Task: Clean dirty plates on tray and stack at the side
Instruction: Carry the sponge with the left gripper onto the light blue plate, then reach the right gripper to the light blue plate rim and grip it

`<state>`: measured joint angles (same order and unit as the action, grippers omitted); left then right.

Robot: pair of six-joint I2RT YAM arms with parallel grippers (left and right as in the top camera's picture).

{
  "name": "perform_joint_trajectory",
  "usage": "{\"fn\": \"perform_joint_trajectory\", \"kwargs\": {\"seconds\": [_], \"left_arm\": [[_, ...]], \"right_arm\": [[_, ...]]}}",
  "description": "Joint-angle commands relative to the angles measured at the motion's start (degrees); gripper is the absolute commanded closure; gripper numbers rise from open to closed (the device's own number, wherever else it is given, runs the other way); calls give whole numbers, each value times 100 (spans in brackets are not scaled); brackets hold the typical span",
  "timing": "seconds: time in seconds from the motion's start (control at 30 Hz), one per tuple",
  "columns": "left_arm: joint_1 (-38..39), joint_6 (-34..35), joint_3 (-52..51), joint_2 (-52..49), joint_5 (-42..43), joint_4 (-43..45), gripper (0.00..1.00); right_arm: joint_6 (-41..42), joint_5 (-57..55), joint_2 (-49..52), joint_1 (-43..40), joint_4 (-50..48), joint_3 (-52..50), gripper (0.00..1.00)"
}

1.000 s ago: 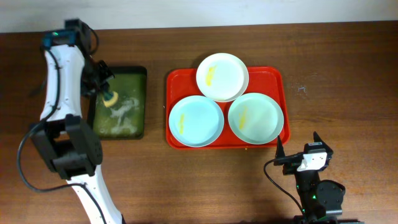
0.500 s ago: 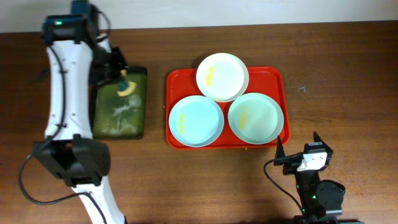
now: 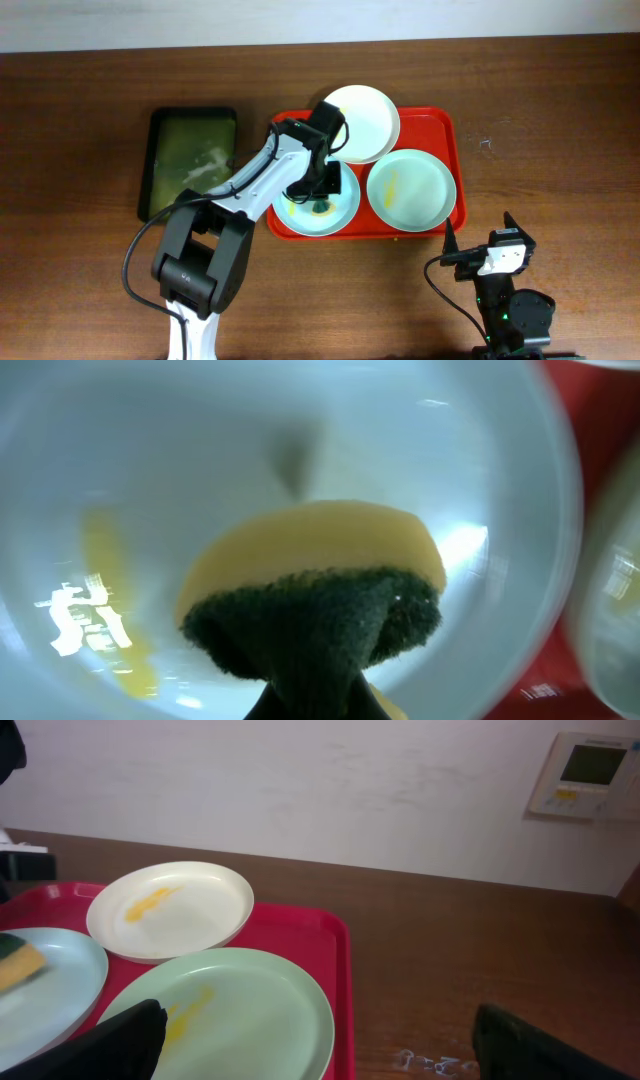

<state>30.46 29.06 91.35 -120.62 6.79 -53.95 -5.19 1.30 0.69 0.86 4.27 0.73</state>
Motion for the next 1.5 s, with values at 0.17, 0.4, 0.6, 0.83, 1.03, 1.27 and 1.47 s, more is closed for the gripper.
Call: {"fn": "perform_joint_trajectory", "kwargs": {"seconds": [0.17,0.4,0.6,0.83,1.03,1.27,1.47], "left_arm": [[-127,411,90,50,-468,-42,58],[-1043,125,1801,699,-496,-1912,45],[-2302,133,1849,1156,-1445,-3023,1],[-3025,129,752,1156,-1198,-3034,1],[-3014,129,116,1156,-1196,-2771,1],[-3014,107,70,1156,-1198,-2754,1],[-3014,107,72,1156,-1198,-2750,0]], "right_arm": [[-37,-50,-33,-24,20,-42,2],[-37,-50,-33,-24,20,-42,2],[-37,-50,-33,-24,20,-42,2],[-48,-63,-33,-24,-181,-42,2],[1582,3366,-33,-13,-1060,-42,2],[2640,3593,-26,-22,-4767,437,2],[518,3665,2083,-24,1504,4376,2]]}}
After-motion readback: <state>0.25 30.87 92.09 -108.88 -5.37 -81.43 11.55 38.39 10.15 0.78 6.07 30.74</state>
